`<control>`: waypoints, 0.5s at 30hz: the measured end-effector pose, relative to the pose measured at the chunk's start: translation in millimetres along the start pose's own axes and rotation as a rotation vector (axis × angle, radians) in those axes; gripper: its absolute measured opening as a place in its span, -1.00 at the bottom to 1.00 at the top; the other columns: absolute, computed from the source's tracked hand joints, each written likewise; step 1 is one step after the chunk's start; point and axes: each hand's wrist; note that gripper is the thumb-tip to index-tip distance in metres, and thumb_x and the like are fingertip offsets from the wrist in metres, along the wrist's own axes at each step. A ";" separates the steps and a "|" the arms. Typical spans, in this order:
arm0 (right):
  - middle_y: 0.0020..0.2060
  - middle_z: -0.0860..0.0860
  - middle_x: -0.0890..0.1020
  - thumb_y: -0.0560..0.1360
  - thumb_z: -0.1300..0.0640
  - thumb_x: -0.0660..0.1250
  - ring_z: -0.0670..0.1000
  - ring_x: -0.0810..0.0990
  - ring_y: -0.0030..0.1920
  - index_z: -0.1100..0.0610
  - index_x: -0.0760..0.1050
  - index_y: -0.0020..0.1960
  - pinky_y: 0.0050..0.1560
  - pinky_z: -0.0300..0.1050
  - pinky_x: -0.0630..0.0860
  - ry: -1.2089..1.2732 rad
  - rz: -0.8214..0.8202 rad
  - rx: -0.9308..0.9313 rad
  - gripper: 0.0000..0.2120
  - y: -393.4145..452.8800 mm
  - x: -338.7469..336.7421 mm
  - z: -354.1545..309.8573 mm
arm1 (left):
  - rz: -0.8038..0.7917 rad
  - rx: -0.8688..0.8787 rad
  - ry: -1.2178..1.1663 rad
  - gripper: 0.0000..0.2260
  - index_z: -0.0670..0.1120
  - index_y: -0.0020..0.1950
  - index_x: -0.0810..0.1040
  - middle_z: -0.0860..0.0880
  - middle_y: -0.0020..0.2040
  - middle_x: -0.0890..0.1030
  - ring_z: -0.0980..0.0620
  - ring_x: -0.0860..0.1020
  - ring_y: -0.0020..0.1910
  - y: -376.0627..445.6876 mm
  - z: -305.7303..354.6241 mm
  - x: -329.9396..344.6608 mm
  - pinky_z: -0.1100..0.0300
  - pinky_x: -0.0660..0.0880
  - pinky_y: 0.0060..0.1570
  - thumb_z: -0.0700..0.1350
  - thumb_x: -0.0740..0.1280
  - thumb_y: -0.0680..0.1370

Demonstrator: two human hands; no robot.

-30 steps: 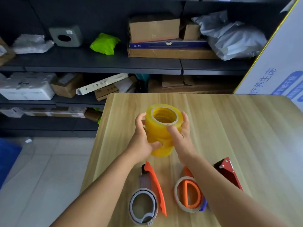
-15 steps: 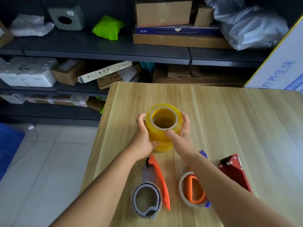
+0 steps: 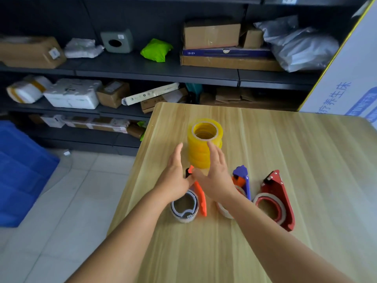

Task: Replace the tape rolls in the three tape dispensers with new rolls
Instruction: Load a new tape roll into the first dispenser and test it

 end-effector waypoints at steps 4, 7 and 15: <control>0.53 -0.01 0.13 0.50 0.09 0.29 0.02 0.13 0.51 0.01 0.01 0.56 0.47 -0.05 0.16 -0.082 -0.201 -0.014 -0.28 -42.4 12.0 7.6 | 0.000 -0.057 0.112 -0.28 0.10 0.55 -0.03 0.08 0.57 0.07 0.02 0.24 0.48 -51.3 -14.2 14.6 0.12 0.30 0.30 -0.06 0.35 0.54; 0.52 0.00 0.17 0.50 0.09 0.26 0.05 0.11 0.52 0.06 0.06 0.55 0.48 -0.07 0.12 -0.221 -0.327 -0.046 -0.32 -72.2 22.8 16.7 | -0.091 -0.093 0.258 -0.35 0.01 0.56 0.05 0.09 0.58 0.01 0.01 0.21 0.50 -81.5 -31.0 32.5 0.07 0.27 0.40 -0.04 0.32 0.56; 0.55 -0.04 -0.26 0.55 0.12 0.21 0.07 -0.29 0.54 -0.06 -0.19 0.57 0.50 0.13 -0.08 -0.600 -0.545 0.026 -0.25 -109.7 36.6 21.3 | -0.227 -0.151 0.519 -0.34 0.08 0.57 -0.21 0.20 0.55 -0.29 0.04 -0.19 0.56 -110.1 -51.8 48.6 0.02 0.13 0.46 -0.23 0.12 0.62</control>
Point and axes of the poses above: each hand's wrist, its own y-axis towards the middle knuckle, its own x-axis out of the palm, z = x × y
